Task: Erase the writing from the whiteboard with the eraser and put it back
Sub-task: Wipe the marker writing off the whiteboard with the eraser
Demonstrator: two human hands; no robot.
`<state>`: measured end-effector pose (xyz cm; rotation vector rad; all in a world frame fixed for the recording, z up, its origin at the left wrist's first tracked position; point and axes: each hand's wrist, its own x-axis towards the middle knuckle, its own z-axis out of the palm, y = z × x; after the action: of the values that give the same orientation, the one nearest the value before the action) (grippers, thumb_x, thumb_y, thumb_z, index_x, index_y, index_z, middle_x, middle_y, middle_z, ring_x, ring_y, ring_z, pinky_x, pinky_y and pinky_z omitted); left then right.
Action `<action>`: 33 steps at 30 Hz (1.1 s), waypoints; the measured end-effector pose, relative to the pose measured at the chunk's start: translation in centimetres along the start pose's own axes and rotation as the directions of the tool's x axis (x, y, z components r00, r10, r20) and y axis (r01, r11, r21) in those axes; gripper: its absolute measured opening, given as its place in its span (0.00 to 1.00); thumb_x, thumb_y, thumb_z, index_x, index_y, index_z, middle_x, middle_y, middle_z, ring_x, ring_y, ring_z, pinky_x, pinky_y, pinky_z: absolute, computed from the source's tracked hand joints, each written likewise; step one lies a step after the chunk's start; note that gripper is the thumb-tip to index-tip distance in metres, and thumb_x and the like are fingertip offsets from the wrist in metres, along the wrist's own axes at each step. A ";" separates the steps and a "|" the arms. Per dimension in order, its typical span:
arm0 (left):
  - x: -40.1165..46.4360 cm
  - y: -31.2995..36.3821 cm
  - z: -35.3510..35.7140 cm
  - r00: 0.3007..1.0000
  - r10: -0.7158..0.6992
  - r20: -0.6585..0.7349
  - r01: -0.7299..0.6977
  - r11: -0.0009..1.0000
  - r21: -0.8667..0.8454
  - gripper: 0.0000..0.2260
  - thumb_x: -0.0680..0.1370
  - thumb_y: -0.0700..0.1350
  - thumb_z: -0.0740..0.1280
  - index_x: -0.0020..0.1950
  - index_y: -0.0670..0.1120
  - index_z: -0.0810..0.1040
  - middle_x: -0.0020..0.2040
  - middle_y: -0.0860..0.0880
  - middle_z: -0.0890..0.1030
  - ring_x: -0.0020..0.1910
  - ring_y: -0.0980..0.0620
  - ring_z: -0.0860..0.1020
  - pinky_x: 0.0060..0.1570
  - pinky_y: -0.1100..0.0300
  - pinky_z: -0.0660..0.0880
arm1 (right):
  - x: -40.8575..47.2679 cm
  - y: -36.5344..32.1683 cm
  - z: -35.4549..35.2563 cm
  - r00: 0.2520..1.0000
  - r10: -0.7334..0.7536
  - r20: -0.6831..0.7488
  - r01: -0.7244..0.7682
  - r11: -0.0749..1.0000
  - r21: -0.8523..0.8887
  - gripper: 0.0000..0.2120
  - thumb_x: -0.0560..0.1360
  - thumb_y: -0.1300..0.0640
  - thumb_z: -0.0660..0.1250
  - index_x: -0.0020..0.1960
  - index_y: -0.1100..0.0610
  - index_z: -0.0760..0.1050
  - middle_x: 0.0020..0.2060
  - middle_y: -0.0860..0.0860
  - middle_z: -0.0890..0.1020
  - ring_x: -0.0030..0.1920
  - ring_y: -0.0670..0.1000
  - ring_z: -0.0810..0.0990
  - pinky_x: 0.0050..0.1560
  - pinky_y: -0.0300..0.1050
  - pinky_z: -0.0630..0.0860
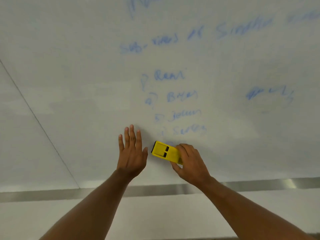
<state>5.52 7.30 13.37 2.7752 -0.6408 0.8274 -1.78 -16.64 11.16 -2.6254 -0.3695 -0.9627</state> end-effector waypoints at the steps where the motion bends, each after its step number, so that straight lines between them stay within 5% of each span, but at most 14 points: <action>1: 0.9 -0.6 -1.1 1.000 0.008 -0.026 -0.008 1.000 0.010 0.33 0.82 0.54 0.53 0.80 0.37 0.47 0.80 0.34 0.46 0.80 0.35 0.44 0.76 0.34 0.50 | 0.9 -0.5 -0.6 1.000 -0.016 -0.024 0.016 1.000 0.008 0.24 0.73 0.45 0.70 0.63 0.57 0.73 0.57 0.53 0.78 0.56 0.54 0.77 0.50 0.49 0.76; 18: 16.1 -7.7 -18.6 0.909 0.030 -0.416 0.027 0.991 0.130 0.31 0.82 0.54 0.49 0.80 0.37 0.50 0.81 0.37 0.44 0.80 0.39 0.42 0.77 0.38 0.47 | 21.9 -7.6 -14.7 0.876 -0.256 -0.408 0.241 0.966 -0.089 0.27 0.73 0.42 0.68 0.66 0.55 0.71 0.59 0.51 0.77 0.55 0.53 0.76 0.49 0.51 0.75; 33: 26.0 -9.0 -27.9 0.806 0.061 -0.588 0.016 0.992 0.124 0.30 0.82 0.54 0.47 0.80 0.37 0.52 0.81 0.39 0.47 0.81 0.41 0.44 0.78 0.41 0.48 | 36.7 -10.7 -27.2 0.772 -0.398 -0.495 0.196 0.891 -0.410 0.27 0.76 0.47 0.68 0.72 0.54 0.69 0.63 0.57 0.76 0.58 0.61 0.76 0.48 0.56 0.74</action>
<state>15.71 14.04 50.54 2.3811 -0.5076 1.6884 5.90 -12.41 57.25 -2.4157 -0.5178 -2.0174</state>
